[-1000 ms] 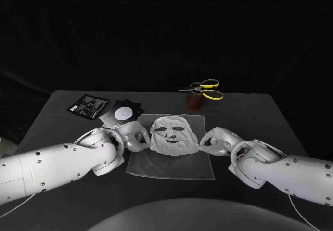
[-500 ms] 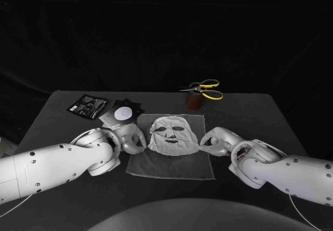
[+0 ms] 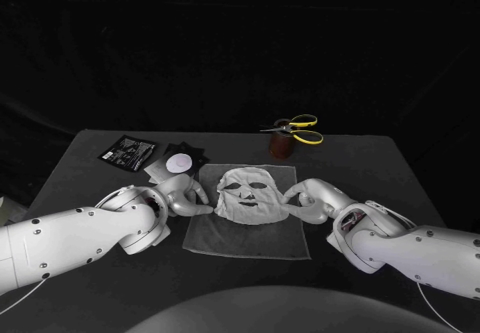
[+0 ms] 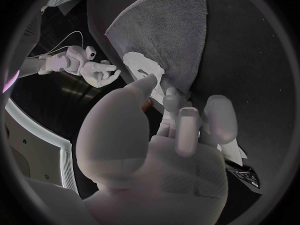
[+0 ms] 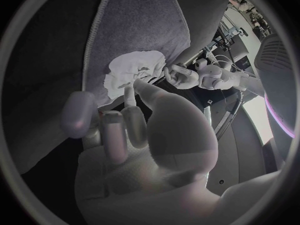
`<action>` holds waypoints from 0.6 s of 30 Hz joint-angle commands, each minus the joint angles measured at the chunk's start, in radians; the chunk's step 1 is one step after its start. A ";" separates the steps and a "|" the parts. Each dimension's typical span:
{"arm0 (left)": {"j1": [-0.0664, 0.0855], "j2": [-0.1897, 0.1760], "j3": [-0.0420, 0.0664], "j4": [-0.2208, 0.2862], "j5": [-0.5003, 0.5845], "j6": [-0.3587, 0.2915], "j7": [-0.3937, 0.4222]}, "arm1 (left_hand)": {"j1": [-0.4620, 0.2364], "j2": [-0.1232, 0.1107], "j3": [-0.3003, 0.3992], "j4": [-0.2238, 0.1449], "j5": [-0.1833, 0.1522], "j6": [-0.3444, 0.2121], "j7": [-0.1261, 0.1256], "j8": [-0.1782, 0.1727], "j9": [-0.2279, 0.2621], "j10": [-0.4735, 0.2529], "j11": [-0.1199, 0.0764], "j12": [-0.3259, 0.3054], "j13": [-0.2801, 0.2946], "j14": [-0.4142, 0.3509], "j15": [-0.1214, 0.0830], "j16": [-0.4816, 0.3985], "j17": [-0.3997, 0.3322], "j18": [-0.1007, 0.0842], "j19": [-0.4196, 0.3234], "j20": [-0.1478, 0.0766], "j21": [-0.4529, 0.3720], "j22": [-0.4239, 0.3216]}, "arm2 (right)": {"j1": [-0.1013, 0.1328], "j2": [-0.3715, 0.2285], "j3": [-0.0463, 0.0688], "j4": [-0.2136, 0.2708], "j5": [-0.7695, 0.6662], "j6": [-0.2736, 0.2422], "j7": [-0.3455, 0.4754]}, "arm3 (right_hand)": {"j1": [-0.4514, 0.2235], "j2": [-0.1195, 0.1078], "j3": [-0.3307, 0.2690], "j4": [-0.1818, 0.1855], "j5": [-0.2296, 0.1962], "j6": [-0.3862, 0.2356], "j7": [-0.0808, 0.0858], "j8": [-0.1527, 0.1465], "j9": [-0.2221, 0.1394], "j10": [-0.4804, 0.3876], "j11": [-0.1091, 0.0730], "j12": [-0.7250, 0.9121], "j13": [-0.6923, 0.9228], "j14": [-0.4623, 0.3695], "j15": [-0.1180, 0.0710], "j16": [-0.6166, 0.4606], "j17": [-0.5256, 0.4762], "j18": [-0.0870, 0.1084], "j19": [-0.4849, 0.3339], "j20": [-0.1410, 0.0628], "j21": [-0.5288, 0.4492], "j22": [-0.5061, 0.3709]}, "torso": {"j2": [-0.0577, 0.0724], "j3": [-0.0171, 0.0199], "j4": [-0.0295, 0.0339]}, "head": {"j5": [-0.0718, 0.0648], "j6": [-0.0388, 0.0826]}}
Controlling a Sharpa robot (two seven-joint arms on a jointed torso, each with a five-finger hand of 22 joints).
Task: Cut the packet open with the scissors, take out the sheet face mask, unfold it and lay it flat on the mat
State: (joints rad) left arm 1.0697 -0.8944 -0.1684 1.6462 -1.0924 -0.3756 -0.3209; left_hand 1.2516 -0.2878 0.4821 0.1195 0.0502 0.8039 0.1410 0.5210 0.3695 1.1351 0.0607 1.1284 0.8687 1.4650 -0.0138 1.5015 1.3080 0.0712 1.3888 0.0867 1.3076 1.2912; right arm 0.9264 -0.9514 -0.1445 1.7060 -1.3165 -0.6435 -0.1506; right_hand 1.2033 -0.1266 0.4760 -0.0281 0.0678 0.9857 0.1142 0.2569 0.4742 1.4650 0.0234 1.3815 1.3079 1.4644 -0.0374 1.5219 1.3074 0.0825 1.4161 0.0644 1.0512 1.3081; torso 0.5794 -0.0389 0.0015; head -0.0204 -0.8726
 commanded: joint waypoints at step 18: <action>-0.001 0.067 -0.010 -0.036 -0.087 0.039 0.014 | 0.155 0.052 -0.178 0.099 0.000 0.041 -0.017 0.042 -0.035 0.099 -0.017 0.101 0.110 0.094 -0.007 0.055 0.227 -0.014 0.063 -0.012 0.085 0.084 | -0.001 0.036 0.000 0.005 -0.092 -0.029 0.231 | 0.022 0.003 0.010 -0.017 0.018 -0.011 0.006 -0.016 -0.006 0.009 0.012 -0.006 0.135 0.085 0.003 0.001 0.167 0.009 -0.001 0.005 -0.007 0.138 | 0.002 0.0016 -0.0025 | 0.006 0.000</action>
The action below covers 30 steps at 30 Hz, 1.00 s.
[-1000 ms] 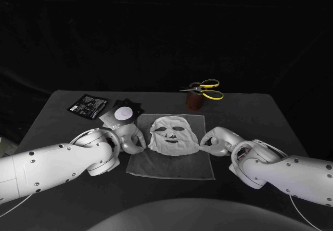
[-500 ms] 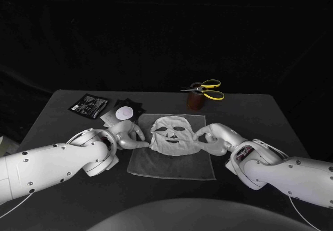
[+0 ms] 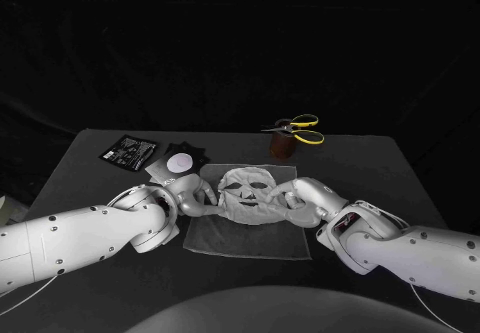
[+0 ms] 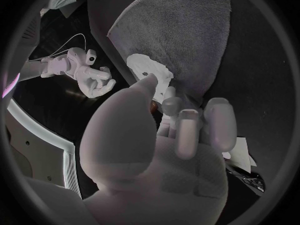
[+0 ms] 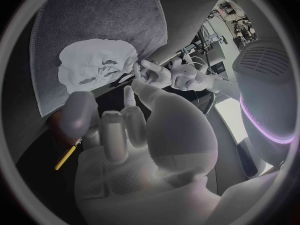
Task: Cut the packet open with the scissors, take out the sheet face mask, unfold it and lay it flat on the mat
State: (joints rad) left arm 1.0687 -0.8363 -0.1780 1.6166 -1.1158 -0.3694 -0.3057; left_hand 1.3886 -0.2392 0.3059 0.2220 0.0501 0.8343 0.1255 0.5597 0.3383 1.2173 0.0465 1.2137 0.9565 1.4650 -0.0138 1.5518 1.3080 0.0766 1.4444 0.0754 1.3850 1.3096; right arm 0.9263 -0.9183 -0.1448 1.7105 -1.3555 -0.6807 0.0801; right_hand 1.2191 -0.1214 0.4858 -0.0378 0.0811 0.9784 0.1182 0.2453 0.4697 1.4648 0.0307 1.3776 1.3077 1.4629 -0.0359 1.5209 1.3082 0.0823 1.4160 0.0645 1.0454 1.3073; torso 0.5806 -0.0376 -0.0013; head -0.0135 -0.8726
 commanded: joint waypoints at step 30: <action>-0.002 0.034 -0.002 -0.026 -0.167 0.110 -0.082 | 0.030 0.002 -0.009 0.035 0.000 0.051 -0.008 -0.009 -0.033 0.074 -0.009 0.080 0.112 0.105 -0.013 0.017 0.259 -0.030 0.031 -0.007 0.046 0.106 | -0.001 0.007 0.000 0.000 -0.074 0.000 -0.029 | 0.006 -0.002 0.001 -0.008 0.003 0.001 0.001 -0.004 -0.001 0.010 0.005 0.000 0.136 0.087 0.002 0.002 0.168 0.009 0.000 0.006 0.000 0.140 | -0.001 -0.0011 0.0018 | -0.004 0.000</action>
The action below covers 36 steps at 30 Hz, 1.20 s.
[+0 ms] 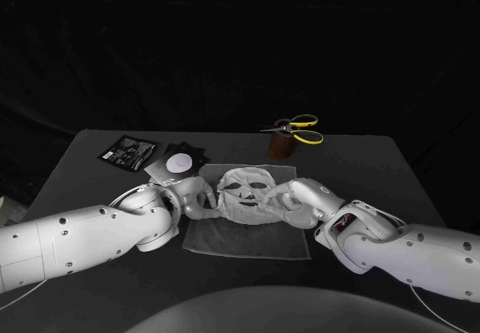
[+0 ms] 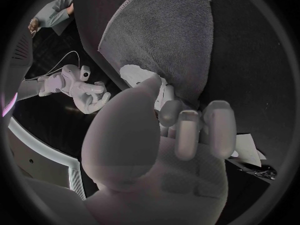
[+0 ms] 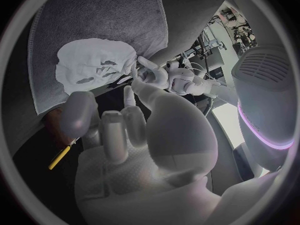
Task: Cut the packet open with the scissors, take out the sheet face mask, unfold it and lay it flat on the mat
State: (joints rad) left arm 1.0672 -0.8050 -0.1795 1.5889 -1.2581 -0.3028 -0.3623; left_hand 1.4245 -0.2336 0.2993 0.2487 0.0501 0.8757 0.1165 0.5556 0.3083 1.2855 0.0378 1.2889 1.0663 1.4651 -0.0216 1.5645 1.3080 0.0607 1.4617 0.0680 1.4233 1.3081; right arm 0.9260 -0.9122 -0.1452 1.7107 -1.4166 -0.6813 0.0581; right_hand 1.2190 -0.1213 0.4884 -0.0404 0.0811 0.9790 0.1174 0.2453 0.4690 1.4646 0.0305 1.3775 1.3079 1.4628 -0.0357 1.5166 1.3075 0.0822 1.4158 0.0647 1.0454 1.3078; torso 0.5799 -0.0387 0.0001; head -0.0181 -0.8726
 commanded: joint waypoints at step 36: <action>-0.003 0.035 0.000 -0.021 -0.034 0.039 -0.022 | 0.086 0.066 0.194 -0.025 0.000 0.074 -0.020 -0.017 -0.025 0.041 -0.020 0.027 0.057 0.106 -0.023 0.006 0.263 -0.019 0.025 -0.016 0.027 0.128 | 0.000 0.000 0.000 0.000 -0.005 0.000 -0.015 | 0.005 0.001 -0.001 -0.004 0.003 0.007 0.000 -0.002 0.000 0.012 0.004 0.004 0.138 0.087 0.002 0.007 0.170 0.009 0.001 0.006 0.003 0.140 | 0.000 0.0010 0.0000 | 0.001 0.000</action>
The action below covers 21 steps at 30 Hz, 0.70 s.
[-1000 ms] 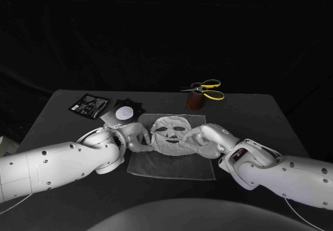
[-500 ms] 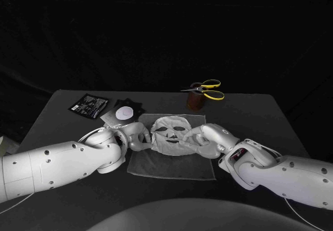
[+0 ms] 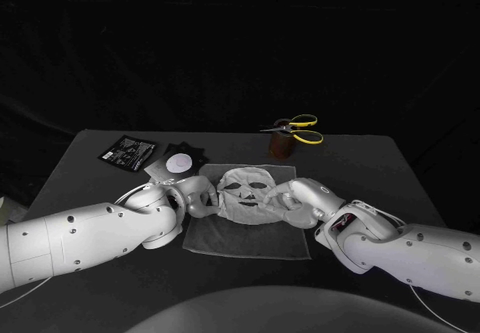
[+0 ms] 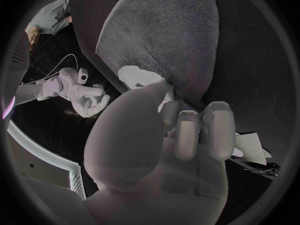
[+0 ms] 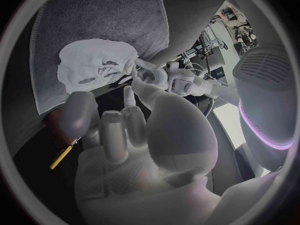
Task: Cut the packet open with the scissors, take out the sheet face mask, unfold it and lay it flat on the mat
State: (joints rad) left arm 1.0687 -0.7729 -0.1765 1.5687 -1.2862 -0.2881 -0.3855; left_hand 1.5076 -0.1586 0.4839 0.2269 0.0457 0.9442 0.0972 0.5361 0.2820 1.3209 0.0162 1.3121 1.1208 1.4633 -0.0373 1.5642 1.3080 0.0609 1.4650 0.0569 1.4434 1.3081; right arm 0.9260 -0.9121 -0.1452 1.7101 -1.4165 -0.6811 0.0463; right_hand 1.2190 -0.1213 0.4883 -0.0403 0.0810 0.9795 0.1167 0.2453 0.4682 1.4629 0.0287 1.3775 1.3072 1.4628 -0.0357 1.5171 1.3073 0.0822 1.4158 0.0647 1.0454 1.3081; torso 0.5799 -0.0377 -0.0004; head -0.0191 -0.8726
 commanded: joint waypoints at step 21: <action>-0.004 -0.044 0.004 0.042 0.144 -0.013 0.057 | -0.133 -0.063 0.337 -0.152 0.007 0.025 -0.003 0.048 0.087 0.063 -0.003 0.032 0.087 0.108 -0.012 0.007 0.263 -0.024 0.030 -0.001 0.023 0.145 | 0.000 -0.001 0.000 -0.003 0.000 0.000 -0.008 | 0.004 0.001 -0.001 -0.003 0.004 0.010 0.000 -0.001 0.001 0.014 0.005 0.005 0.139 0.087 0.002 0.007 0.170 0.009 0.001 0.006 0.004 0.140 | -0.001 -0.0002 0.0006 | 0.001 0.000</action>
State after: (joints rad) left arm 1.0649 -0.8141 -0.1739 1.6046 -1.2099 -0.3067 -0.3427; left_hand 1.3838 -0.2214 0.8161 0.0742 0.0504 0.9637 0.0989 0.5801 0.3175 1.3763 0.0109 1.3409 1.2069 1.4673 -0.0408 1.5673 1.3080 0.0455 1.4650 0.0570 1.4599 1.3073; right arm 0.9260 -0.9134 -0.1453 1.7076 -1.4143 -0.6812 0.0422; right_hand 1.2190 -0.1213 0.4883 -0.0403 0.0810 0.9808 0.1158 0.2453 0.4679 1.4628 0.0287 1.3774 1.3081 1.4628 -0.0357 1.5209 1.3082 0.0821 1.4157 0.0648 1.0454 1.3076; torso 0.5798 -0.0382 0.0002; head -0.0181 -0.8726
